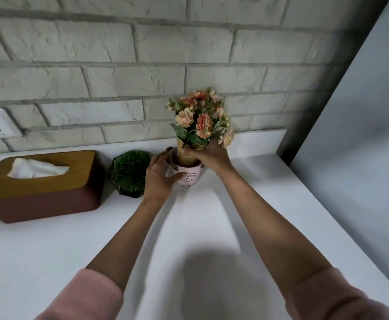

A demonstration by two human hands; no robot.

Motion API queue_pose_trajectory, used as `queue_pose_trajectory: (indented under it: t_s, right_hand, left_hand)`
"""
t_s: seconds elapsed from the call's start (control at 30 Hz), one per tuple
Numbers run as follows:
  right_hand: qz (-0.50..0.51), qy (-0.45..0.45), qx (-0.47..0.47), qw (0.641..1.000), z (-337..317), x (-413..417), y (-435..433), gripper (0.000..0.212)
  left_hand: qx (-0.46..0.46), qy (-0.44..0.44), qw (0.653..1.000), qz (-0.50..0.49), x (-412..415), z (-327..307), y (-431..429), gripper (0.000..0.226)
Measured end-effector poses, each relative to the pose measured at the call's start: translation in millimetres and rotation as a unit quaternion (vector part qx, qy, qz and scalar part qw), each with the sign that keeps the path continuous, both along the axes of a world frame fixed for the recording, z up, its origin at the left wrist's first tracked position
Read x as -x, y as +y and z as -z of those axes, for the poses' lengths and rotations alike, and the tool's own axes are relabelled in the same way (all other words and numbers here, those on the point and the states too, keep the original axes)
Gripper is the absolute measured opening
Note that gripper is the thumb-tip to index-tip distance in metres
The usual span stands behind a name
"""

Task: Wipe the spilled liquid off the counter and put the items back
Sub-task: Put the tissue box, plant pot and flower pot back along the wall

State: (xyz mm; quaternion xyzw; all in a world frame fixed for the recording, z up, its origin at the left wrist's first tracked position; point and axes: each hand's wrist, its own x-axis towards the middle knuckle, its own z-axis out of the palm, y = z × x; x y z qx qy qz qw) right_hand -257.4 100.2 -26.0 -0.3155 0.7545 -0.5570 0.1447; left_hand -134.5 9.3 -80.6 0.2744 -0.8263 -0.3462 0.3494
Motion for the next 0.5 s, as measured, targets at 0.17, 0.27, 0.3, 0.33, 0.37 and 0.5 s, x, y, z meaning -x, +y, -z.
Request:
queue_pose_trajectory:
  t_s: [0.17, 0.27, 0.3, 0.33, 0.37, 0.5]
  right_hand:
    - [-0.016, 0.033, -0.026, 0.999, 19.4, -2.4, -7.3, 0.069]
    - [0.006, 0.078, -0.094, 0.993, 28.6, -5.0, -10.3, 0.076]
    - [0.007, 0.082, -0.097, 0.992, 31.4, -4.8, -11.1, 0.077]
    - [0.0, 0.076, -0.092, 0.993, 33.7, -3.7, -11.8, 0.077]
    - [-0.006, 0.069, -0.093, 0.993, 35.8, -2.1, -11.8, 0.078]
    - [0.023, 0.123, -0.182, 0.975, 40.4, -0.3, -10.0, 0.089]
  left_hand:
    - [-0.015, 0.021, 1.0, -0.013, -2.1, 2.7, 6.1, 0.056]
    - [-0.009, 0.021, 1.0, -0.013, -1.5, 4.2, 6.9, 0.054]
    - [-0.011, 0.02, 1.0, -0.015, -1.1, 4.6, 7.0, 0.054]
    - [-0.015, 0.02, 1.0, -0.017, -0.8, 4.9, 7.3, 0.053]
    - [-0.019, 0.021, 0.999, -0.017, -0.5, 5.5, 7.6, 0.053]
    - [-0.009, 0.014, 1.0, -0.026, 0.7, 10.1, 7.2, 0.048]
